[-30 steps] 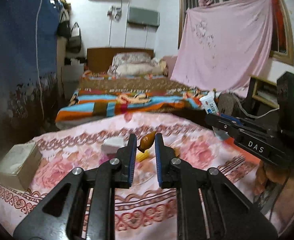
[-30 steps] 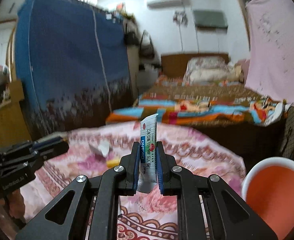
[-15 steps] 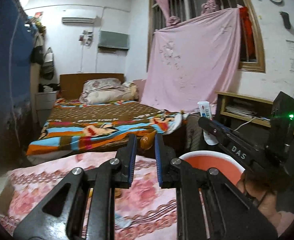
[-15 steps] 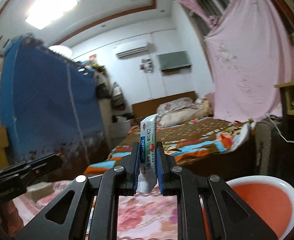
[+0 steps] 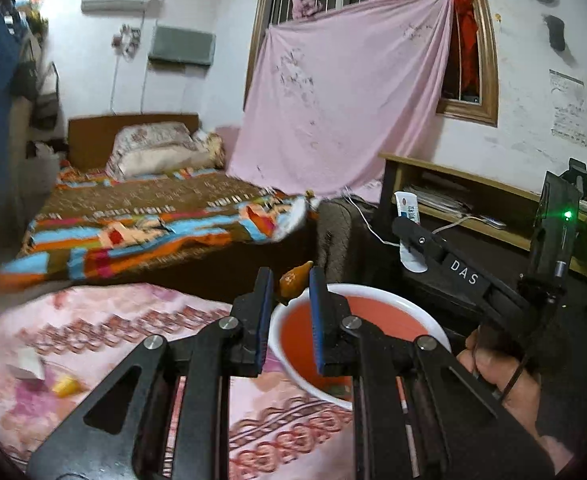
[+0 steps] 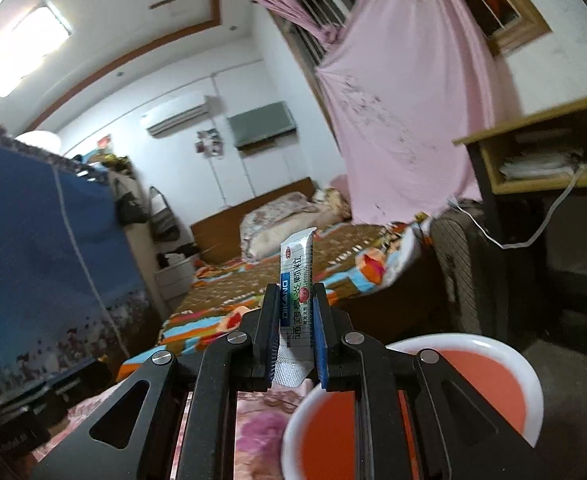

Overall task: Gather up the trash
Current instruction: 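Carry both items over the orange basin and open both tools to drop them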

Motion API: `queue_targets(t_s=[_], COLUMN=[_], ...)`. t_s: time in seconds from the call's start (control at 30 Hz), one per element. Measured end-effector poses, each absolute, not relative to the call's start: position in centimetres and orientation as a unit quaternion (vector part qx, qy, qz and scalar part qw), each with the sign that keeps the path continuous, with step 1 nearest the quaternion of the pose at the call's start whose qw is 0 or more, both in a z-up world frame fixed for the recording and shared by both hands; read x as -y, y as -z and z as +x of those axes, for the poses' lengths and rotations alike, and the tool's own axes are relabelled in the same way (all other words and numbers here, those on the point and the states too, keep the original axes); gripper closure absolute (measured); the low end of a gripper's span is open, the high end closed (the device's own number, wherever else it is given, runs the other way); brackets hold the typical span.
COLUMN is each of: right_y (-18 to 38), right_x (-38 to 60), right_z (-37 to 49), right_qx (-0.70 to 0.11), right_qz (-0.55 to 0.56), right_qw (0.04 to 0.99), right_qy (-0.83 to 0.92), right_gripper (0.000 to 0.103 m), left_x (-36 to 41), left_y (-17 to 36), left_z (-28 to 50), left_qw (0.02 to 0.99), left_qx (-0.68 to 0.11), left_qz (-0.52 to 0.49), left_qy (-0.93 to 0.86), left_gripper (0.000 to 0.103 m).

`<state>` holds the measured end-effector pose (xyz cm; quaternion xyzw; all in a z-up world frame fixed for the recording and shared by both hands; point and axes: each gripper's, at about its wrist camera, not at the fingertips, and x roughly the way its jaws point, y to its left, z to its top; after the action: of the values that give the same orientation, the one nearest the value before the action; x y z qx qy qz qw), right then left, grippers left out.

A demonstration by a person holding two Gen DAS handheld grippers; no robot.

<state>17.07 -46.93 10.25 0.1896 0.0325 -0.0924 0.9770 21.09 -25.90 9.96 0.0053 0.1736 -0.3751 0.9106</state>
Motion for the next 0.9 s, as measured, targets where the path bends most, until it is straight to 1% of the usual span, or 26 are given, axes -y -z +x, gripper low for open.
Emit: queue_targets(t_s=[0.37, 0.6, 0.7, 0.77, 0.9], right_y=[-8.7, -8.1, -7.8, -7.8, -7.7], right_x=[48.9, 49.9, 50.2, 50.4, 50.3], right_z=[16.9, 17.0, 17.2, 17.3, 17.2], right_qx=[-0.073, -0.096, -0.105, -0.108, -0.108], right_qz=[0.237, 0.263, 0.27, 0.273, 0.274], right_qw=[0.959, 0.947, 0.944, 0.943, 0.942], right_qy=[0.137, 0.155, 0.158, 0.159, 0.16], right_gripper=[0.089, 0.088, 0.083, 0.075, 0.074], left_x=[31.0, 32.5, 32.6, 32.6, 32.3], left_y=[-7.9, -7.1, -6.9, -6.7, -6.6], left_z=[22.5, 23.2, 23.5, 23.7, 24.0], left_qw=[0.871, 0.852, 0.848, 0.846, 0.845], left_qx=[-0.268, -0.311, -0.325, -0.33, -0.335], left_qz=[0.013, 0.004, -0.003, -0.01, -0.021], left_qy=[0.412, 0.42, 0.419, 0.418, 0.417], left_gripper=[0.1, 0.1, 0.098, 0.096, 0.094])
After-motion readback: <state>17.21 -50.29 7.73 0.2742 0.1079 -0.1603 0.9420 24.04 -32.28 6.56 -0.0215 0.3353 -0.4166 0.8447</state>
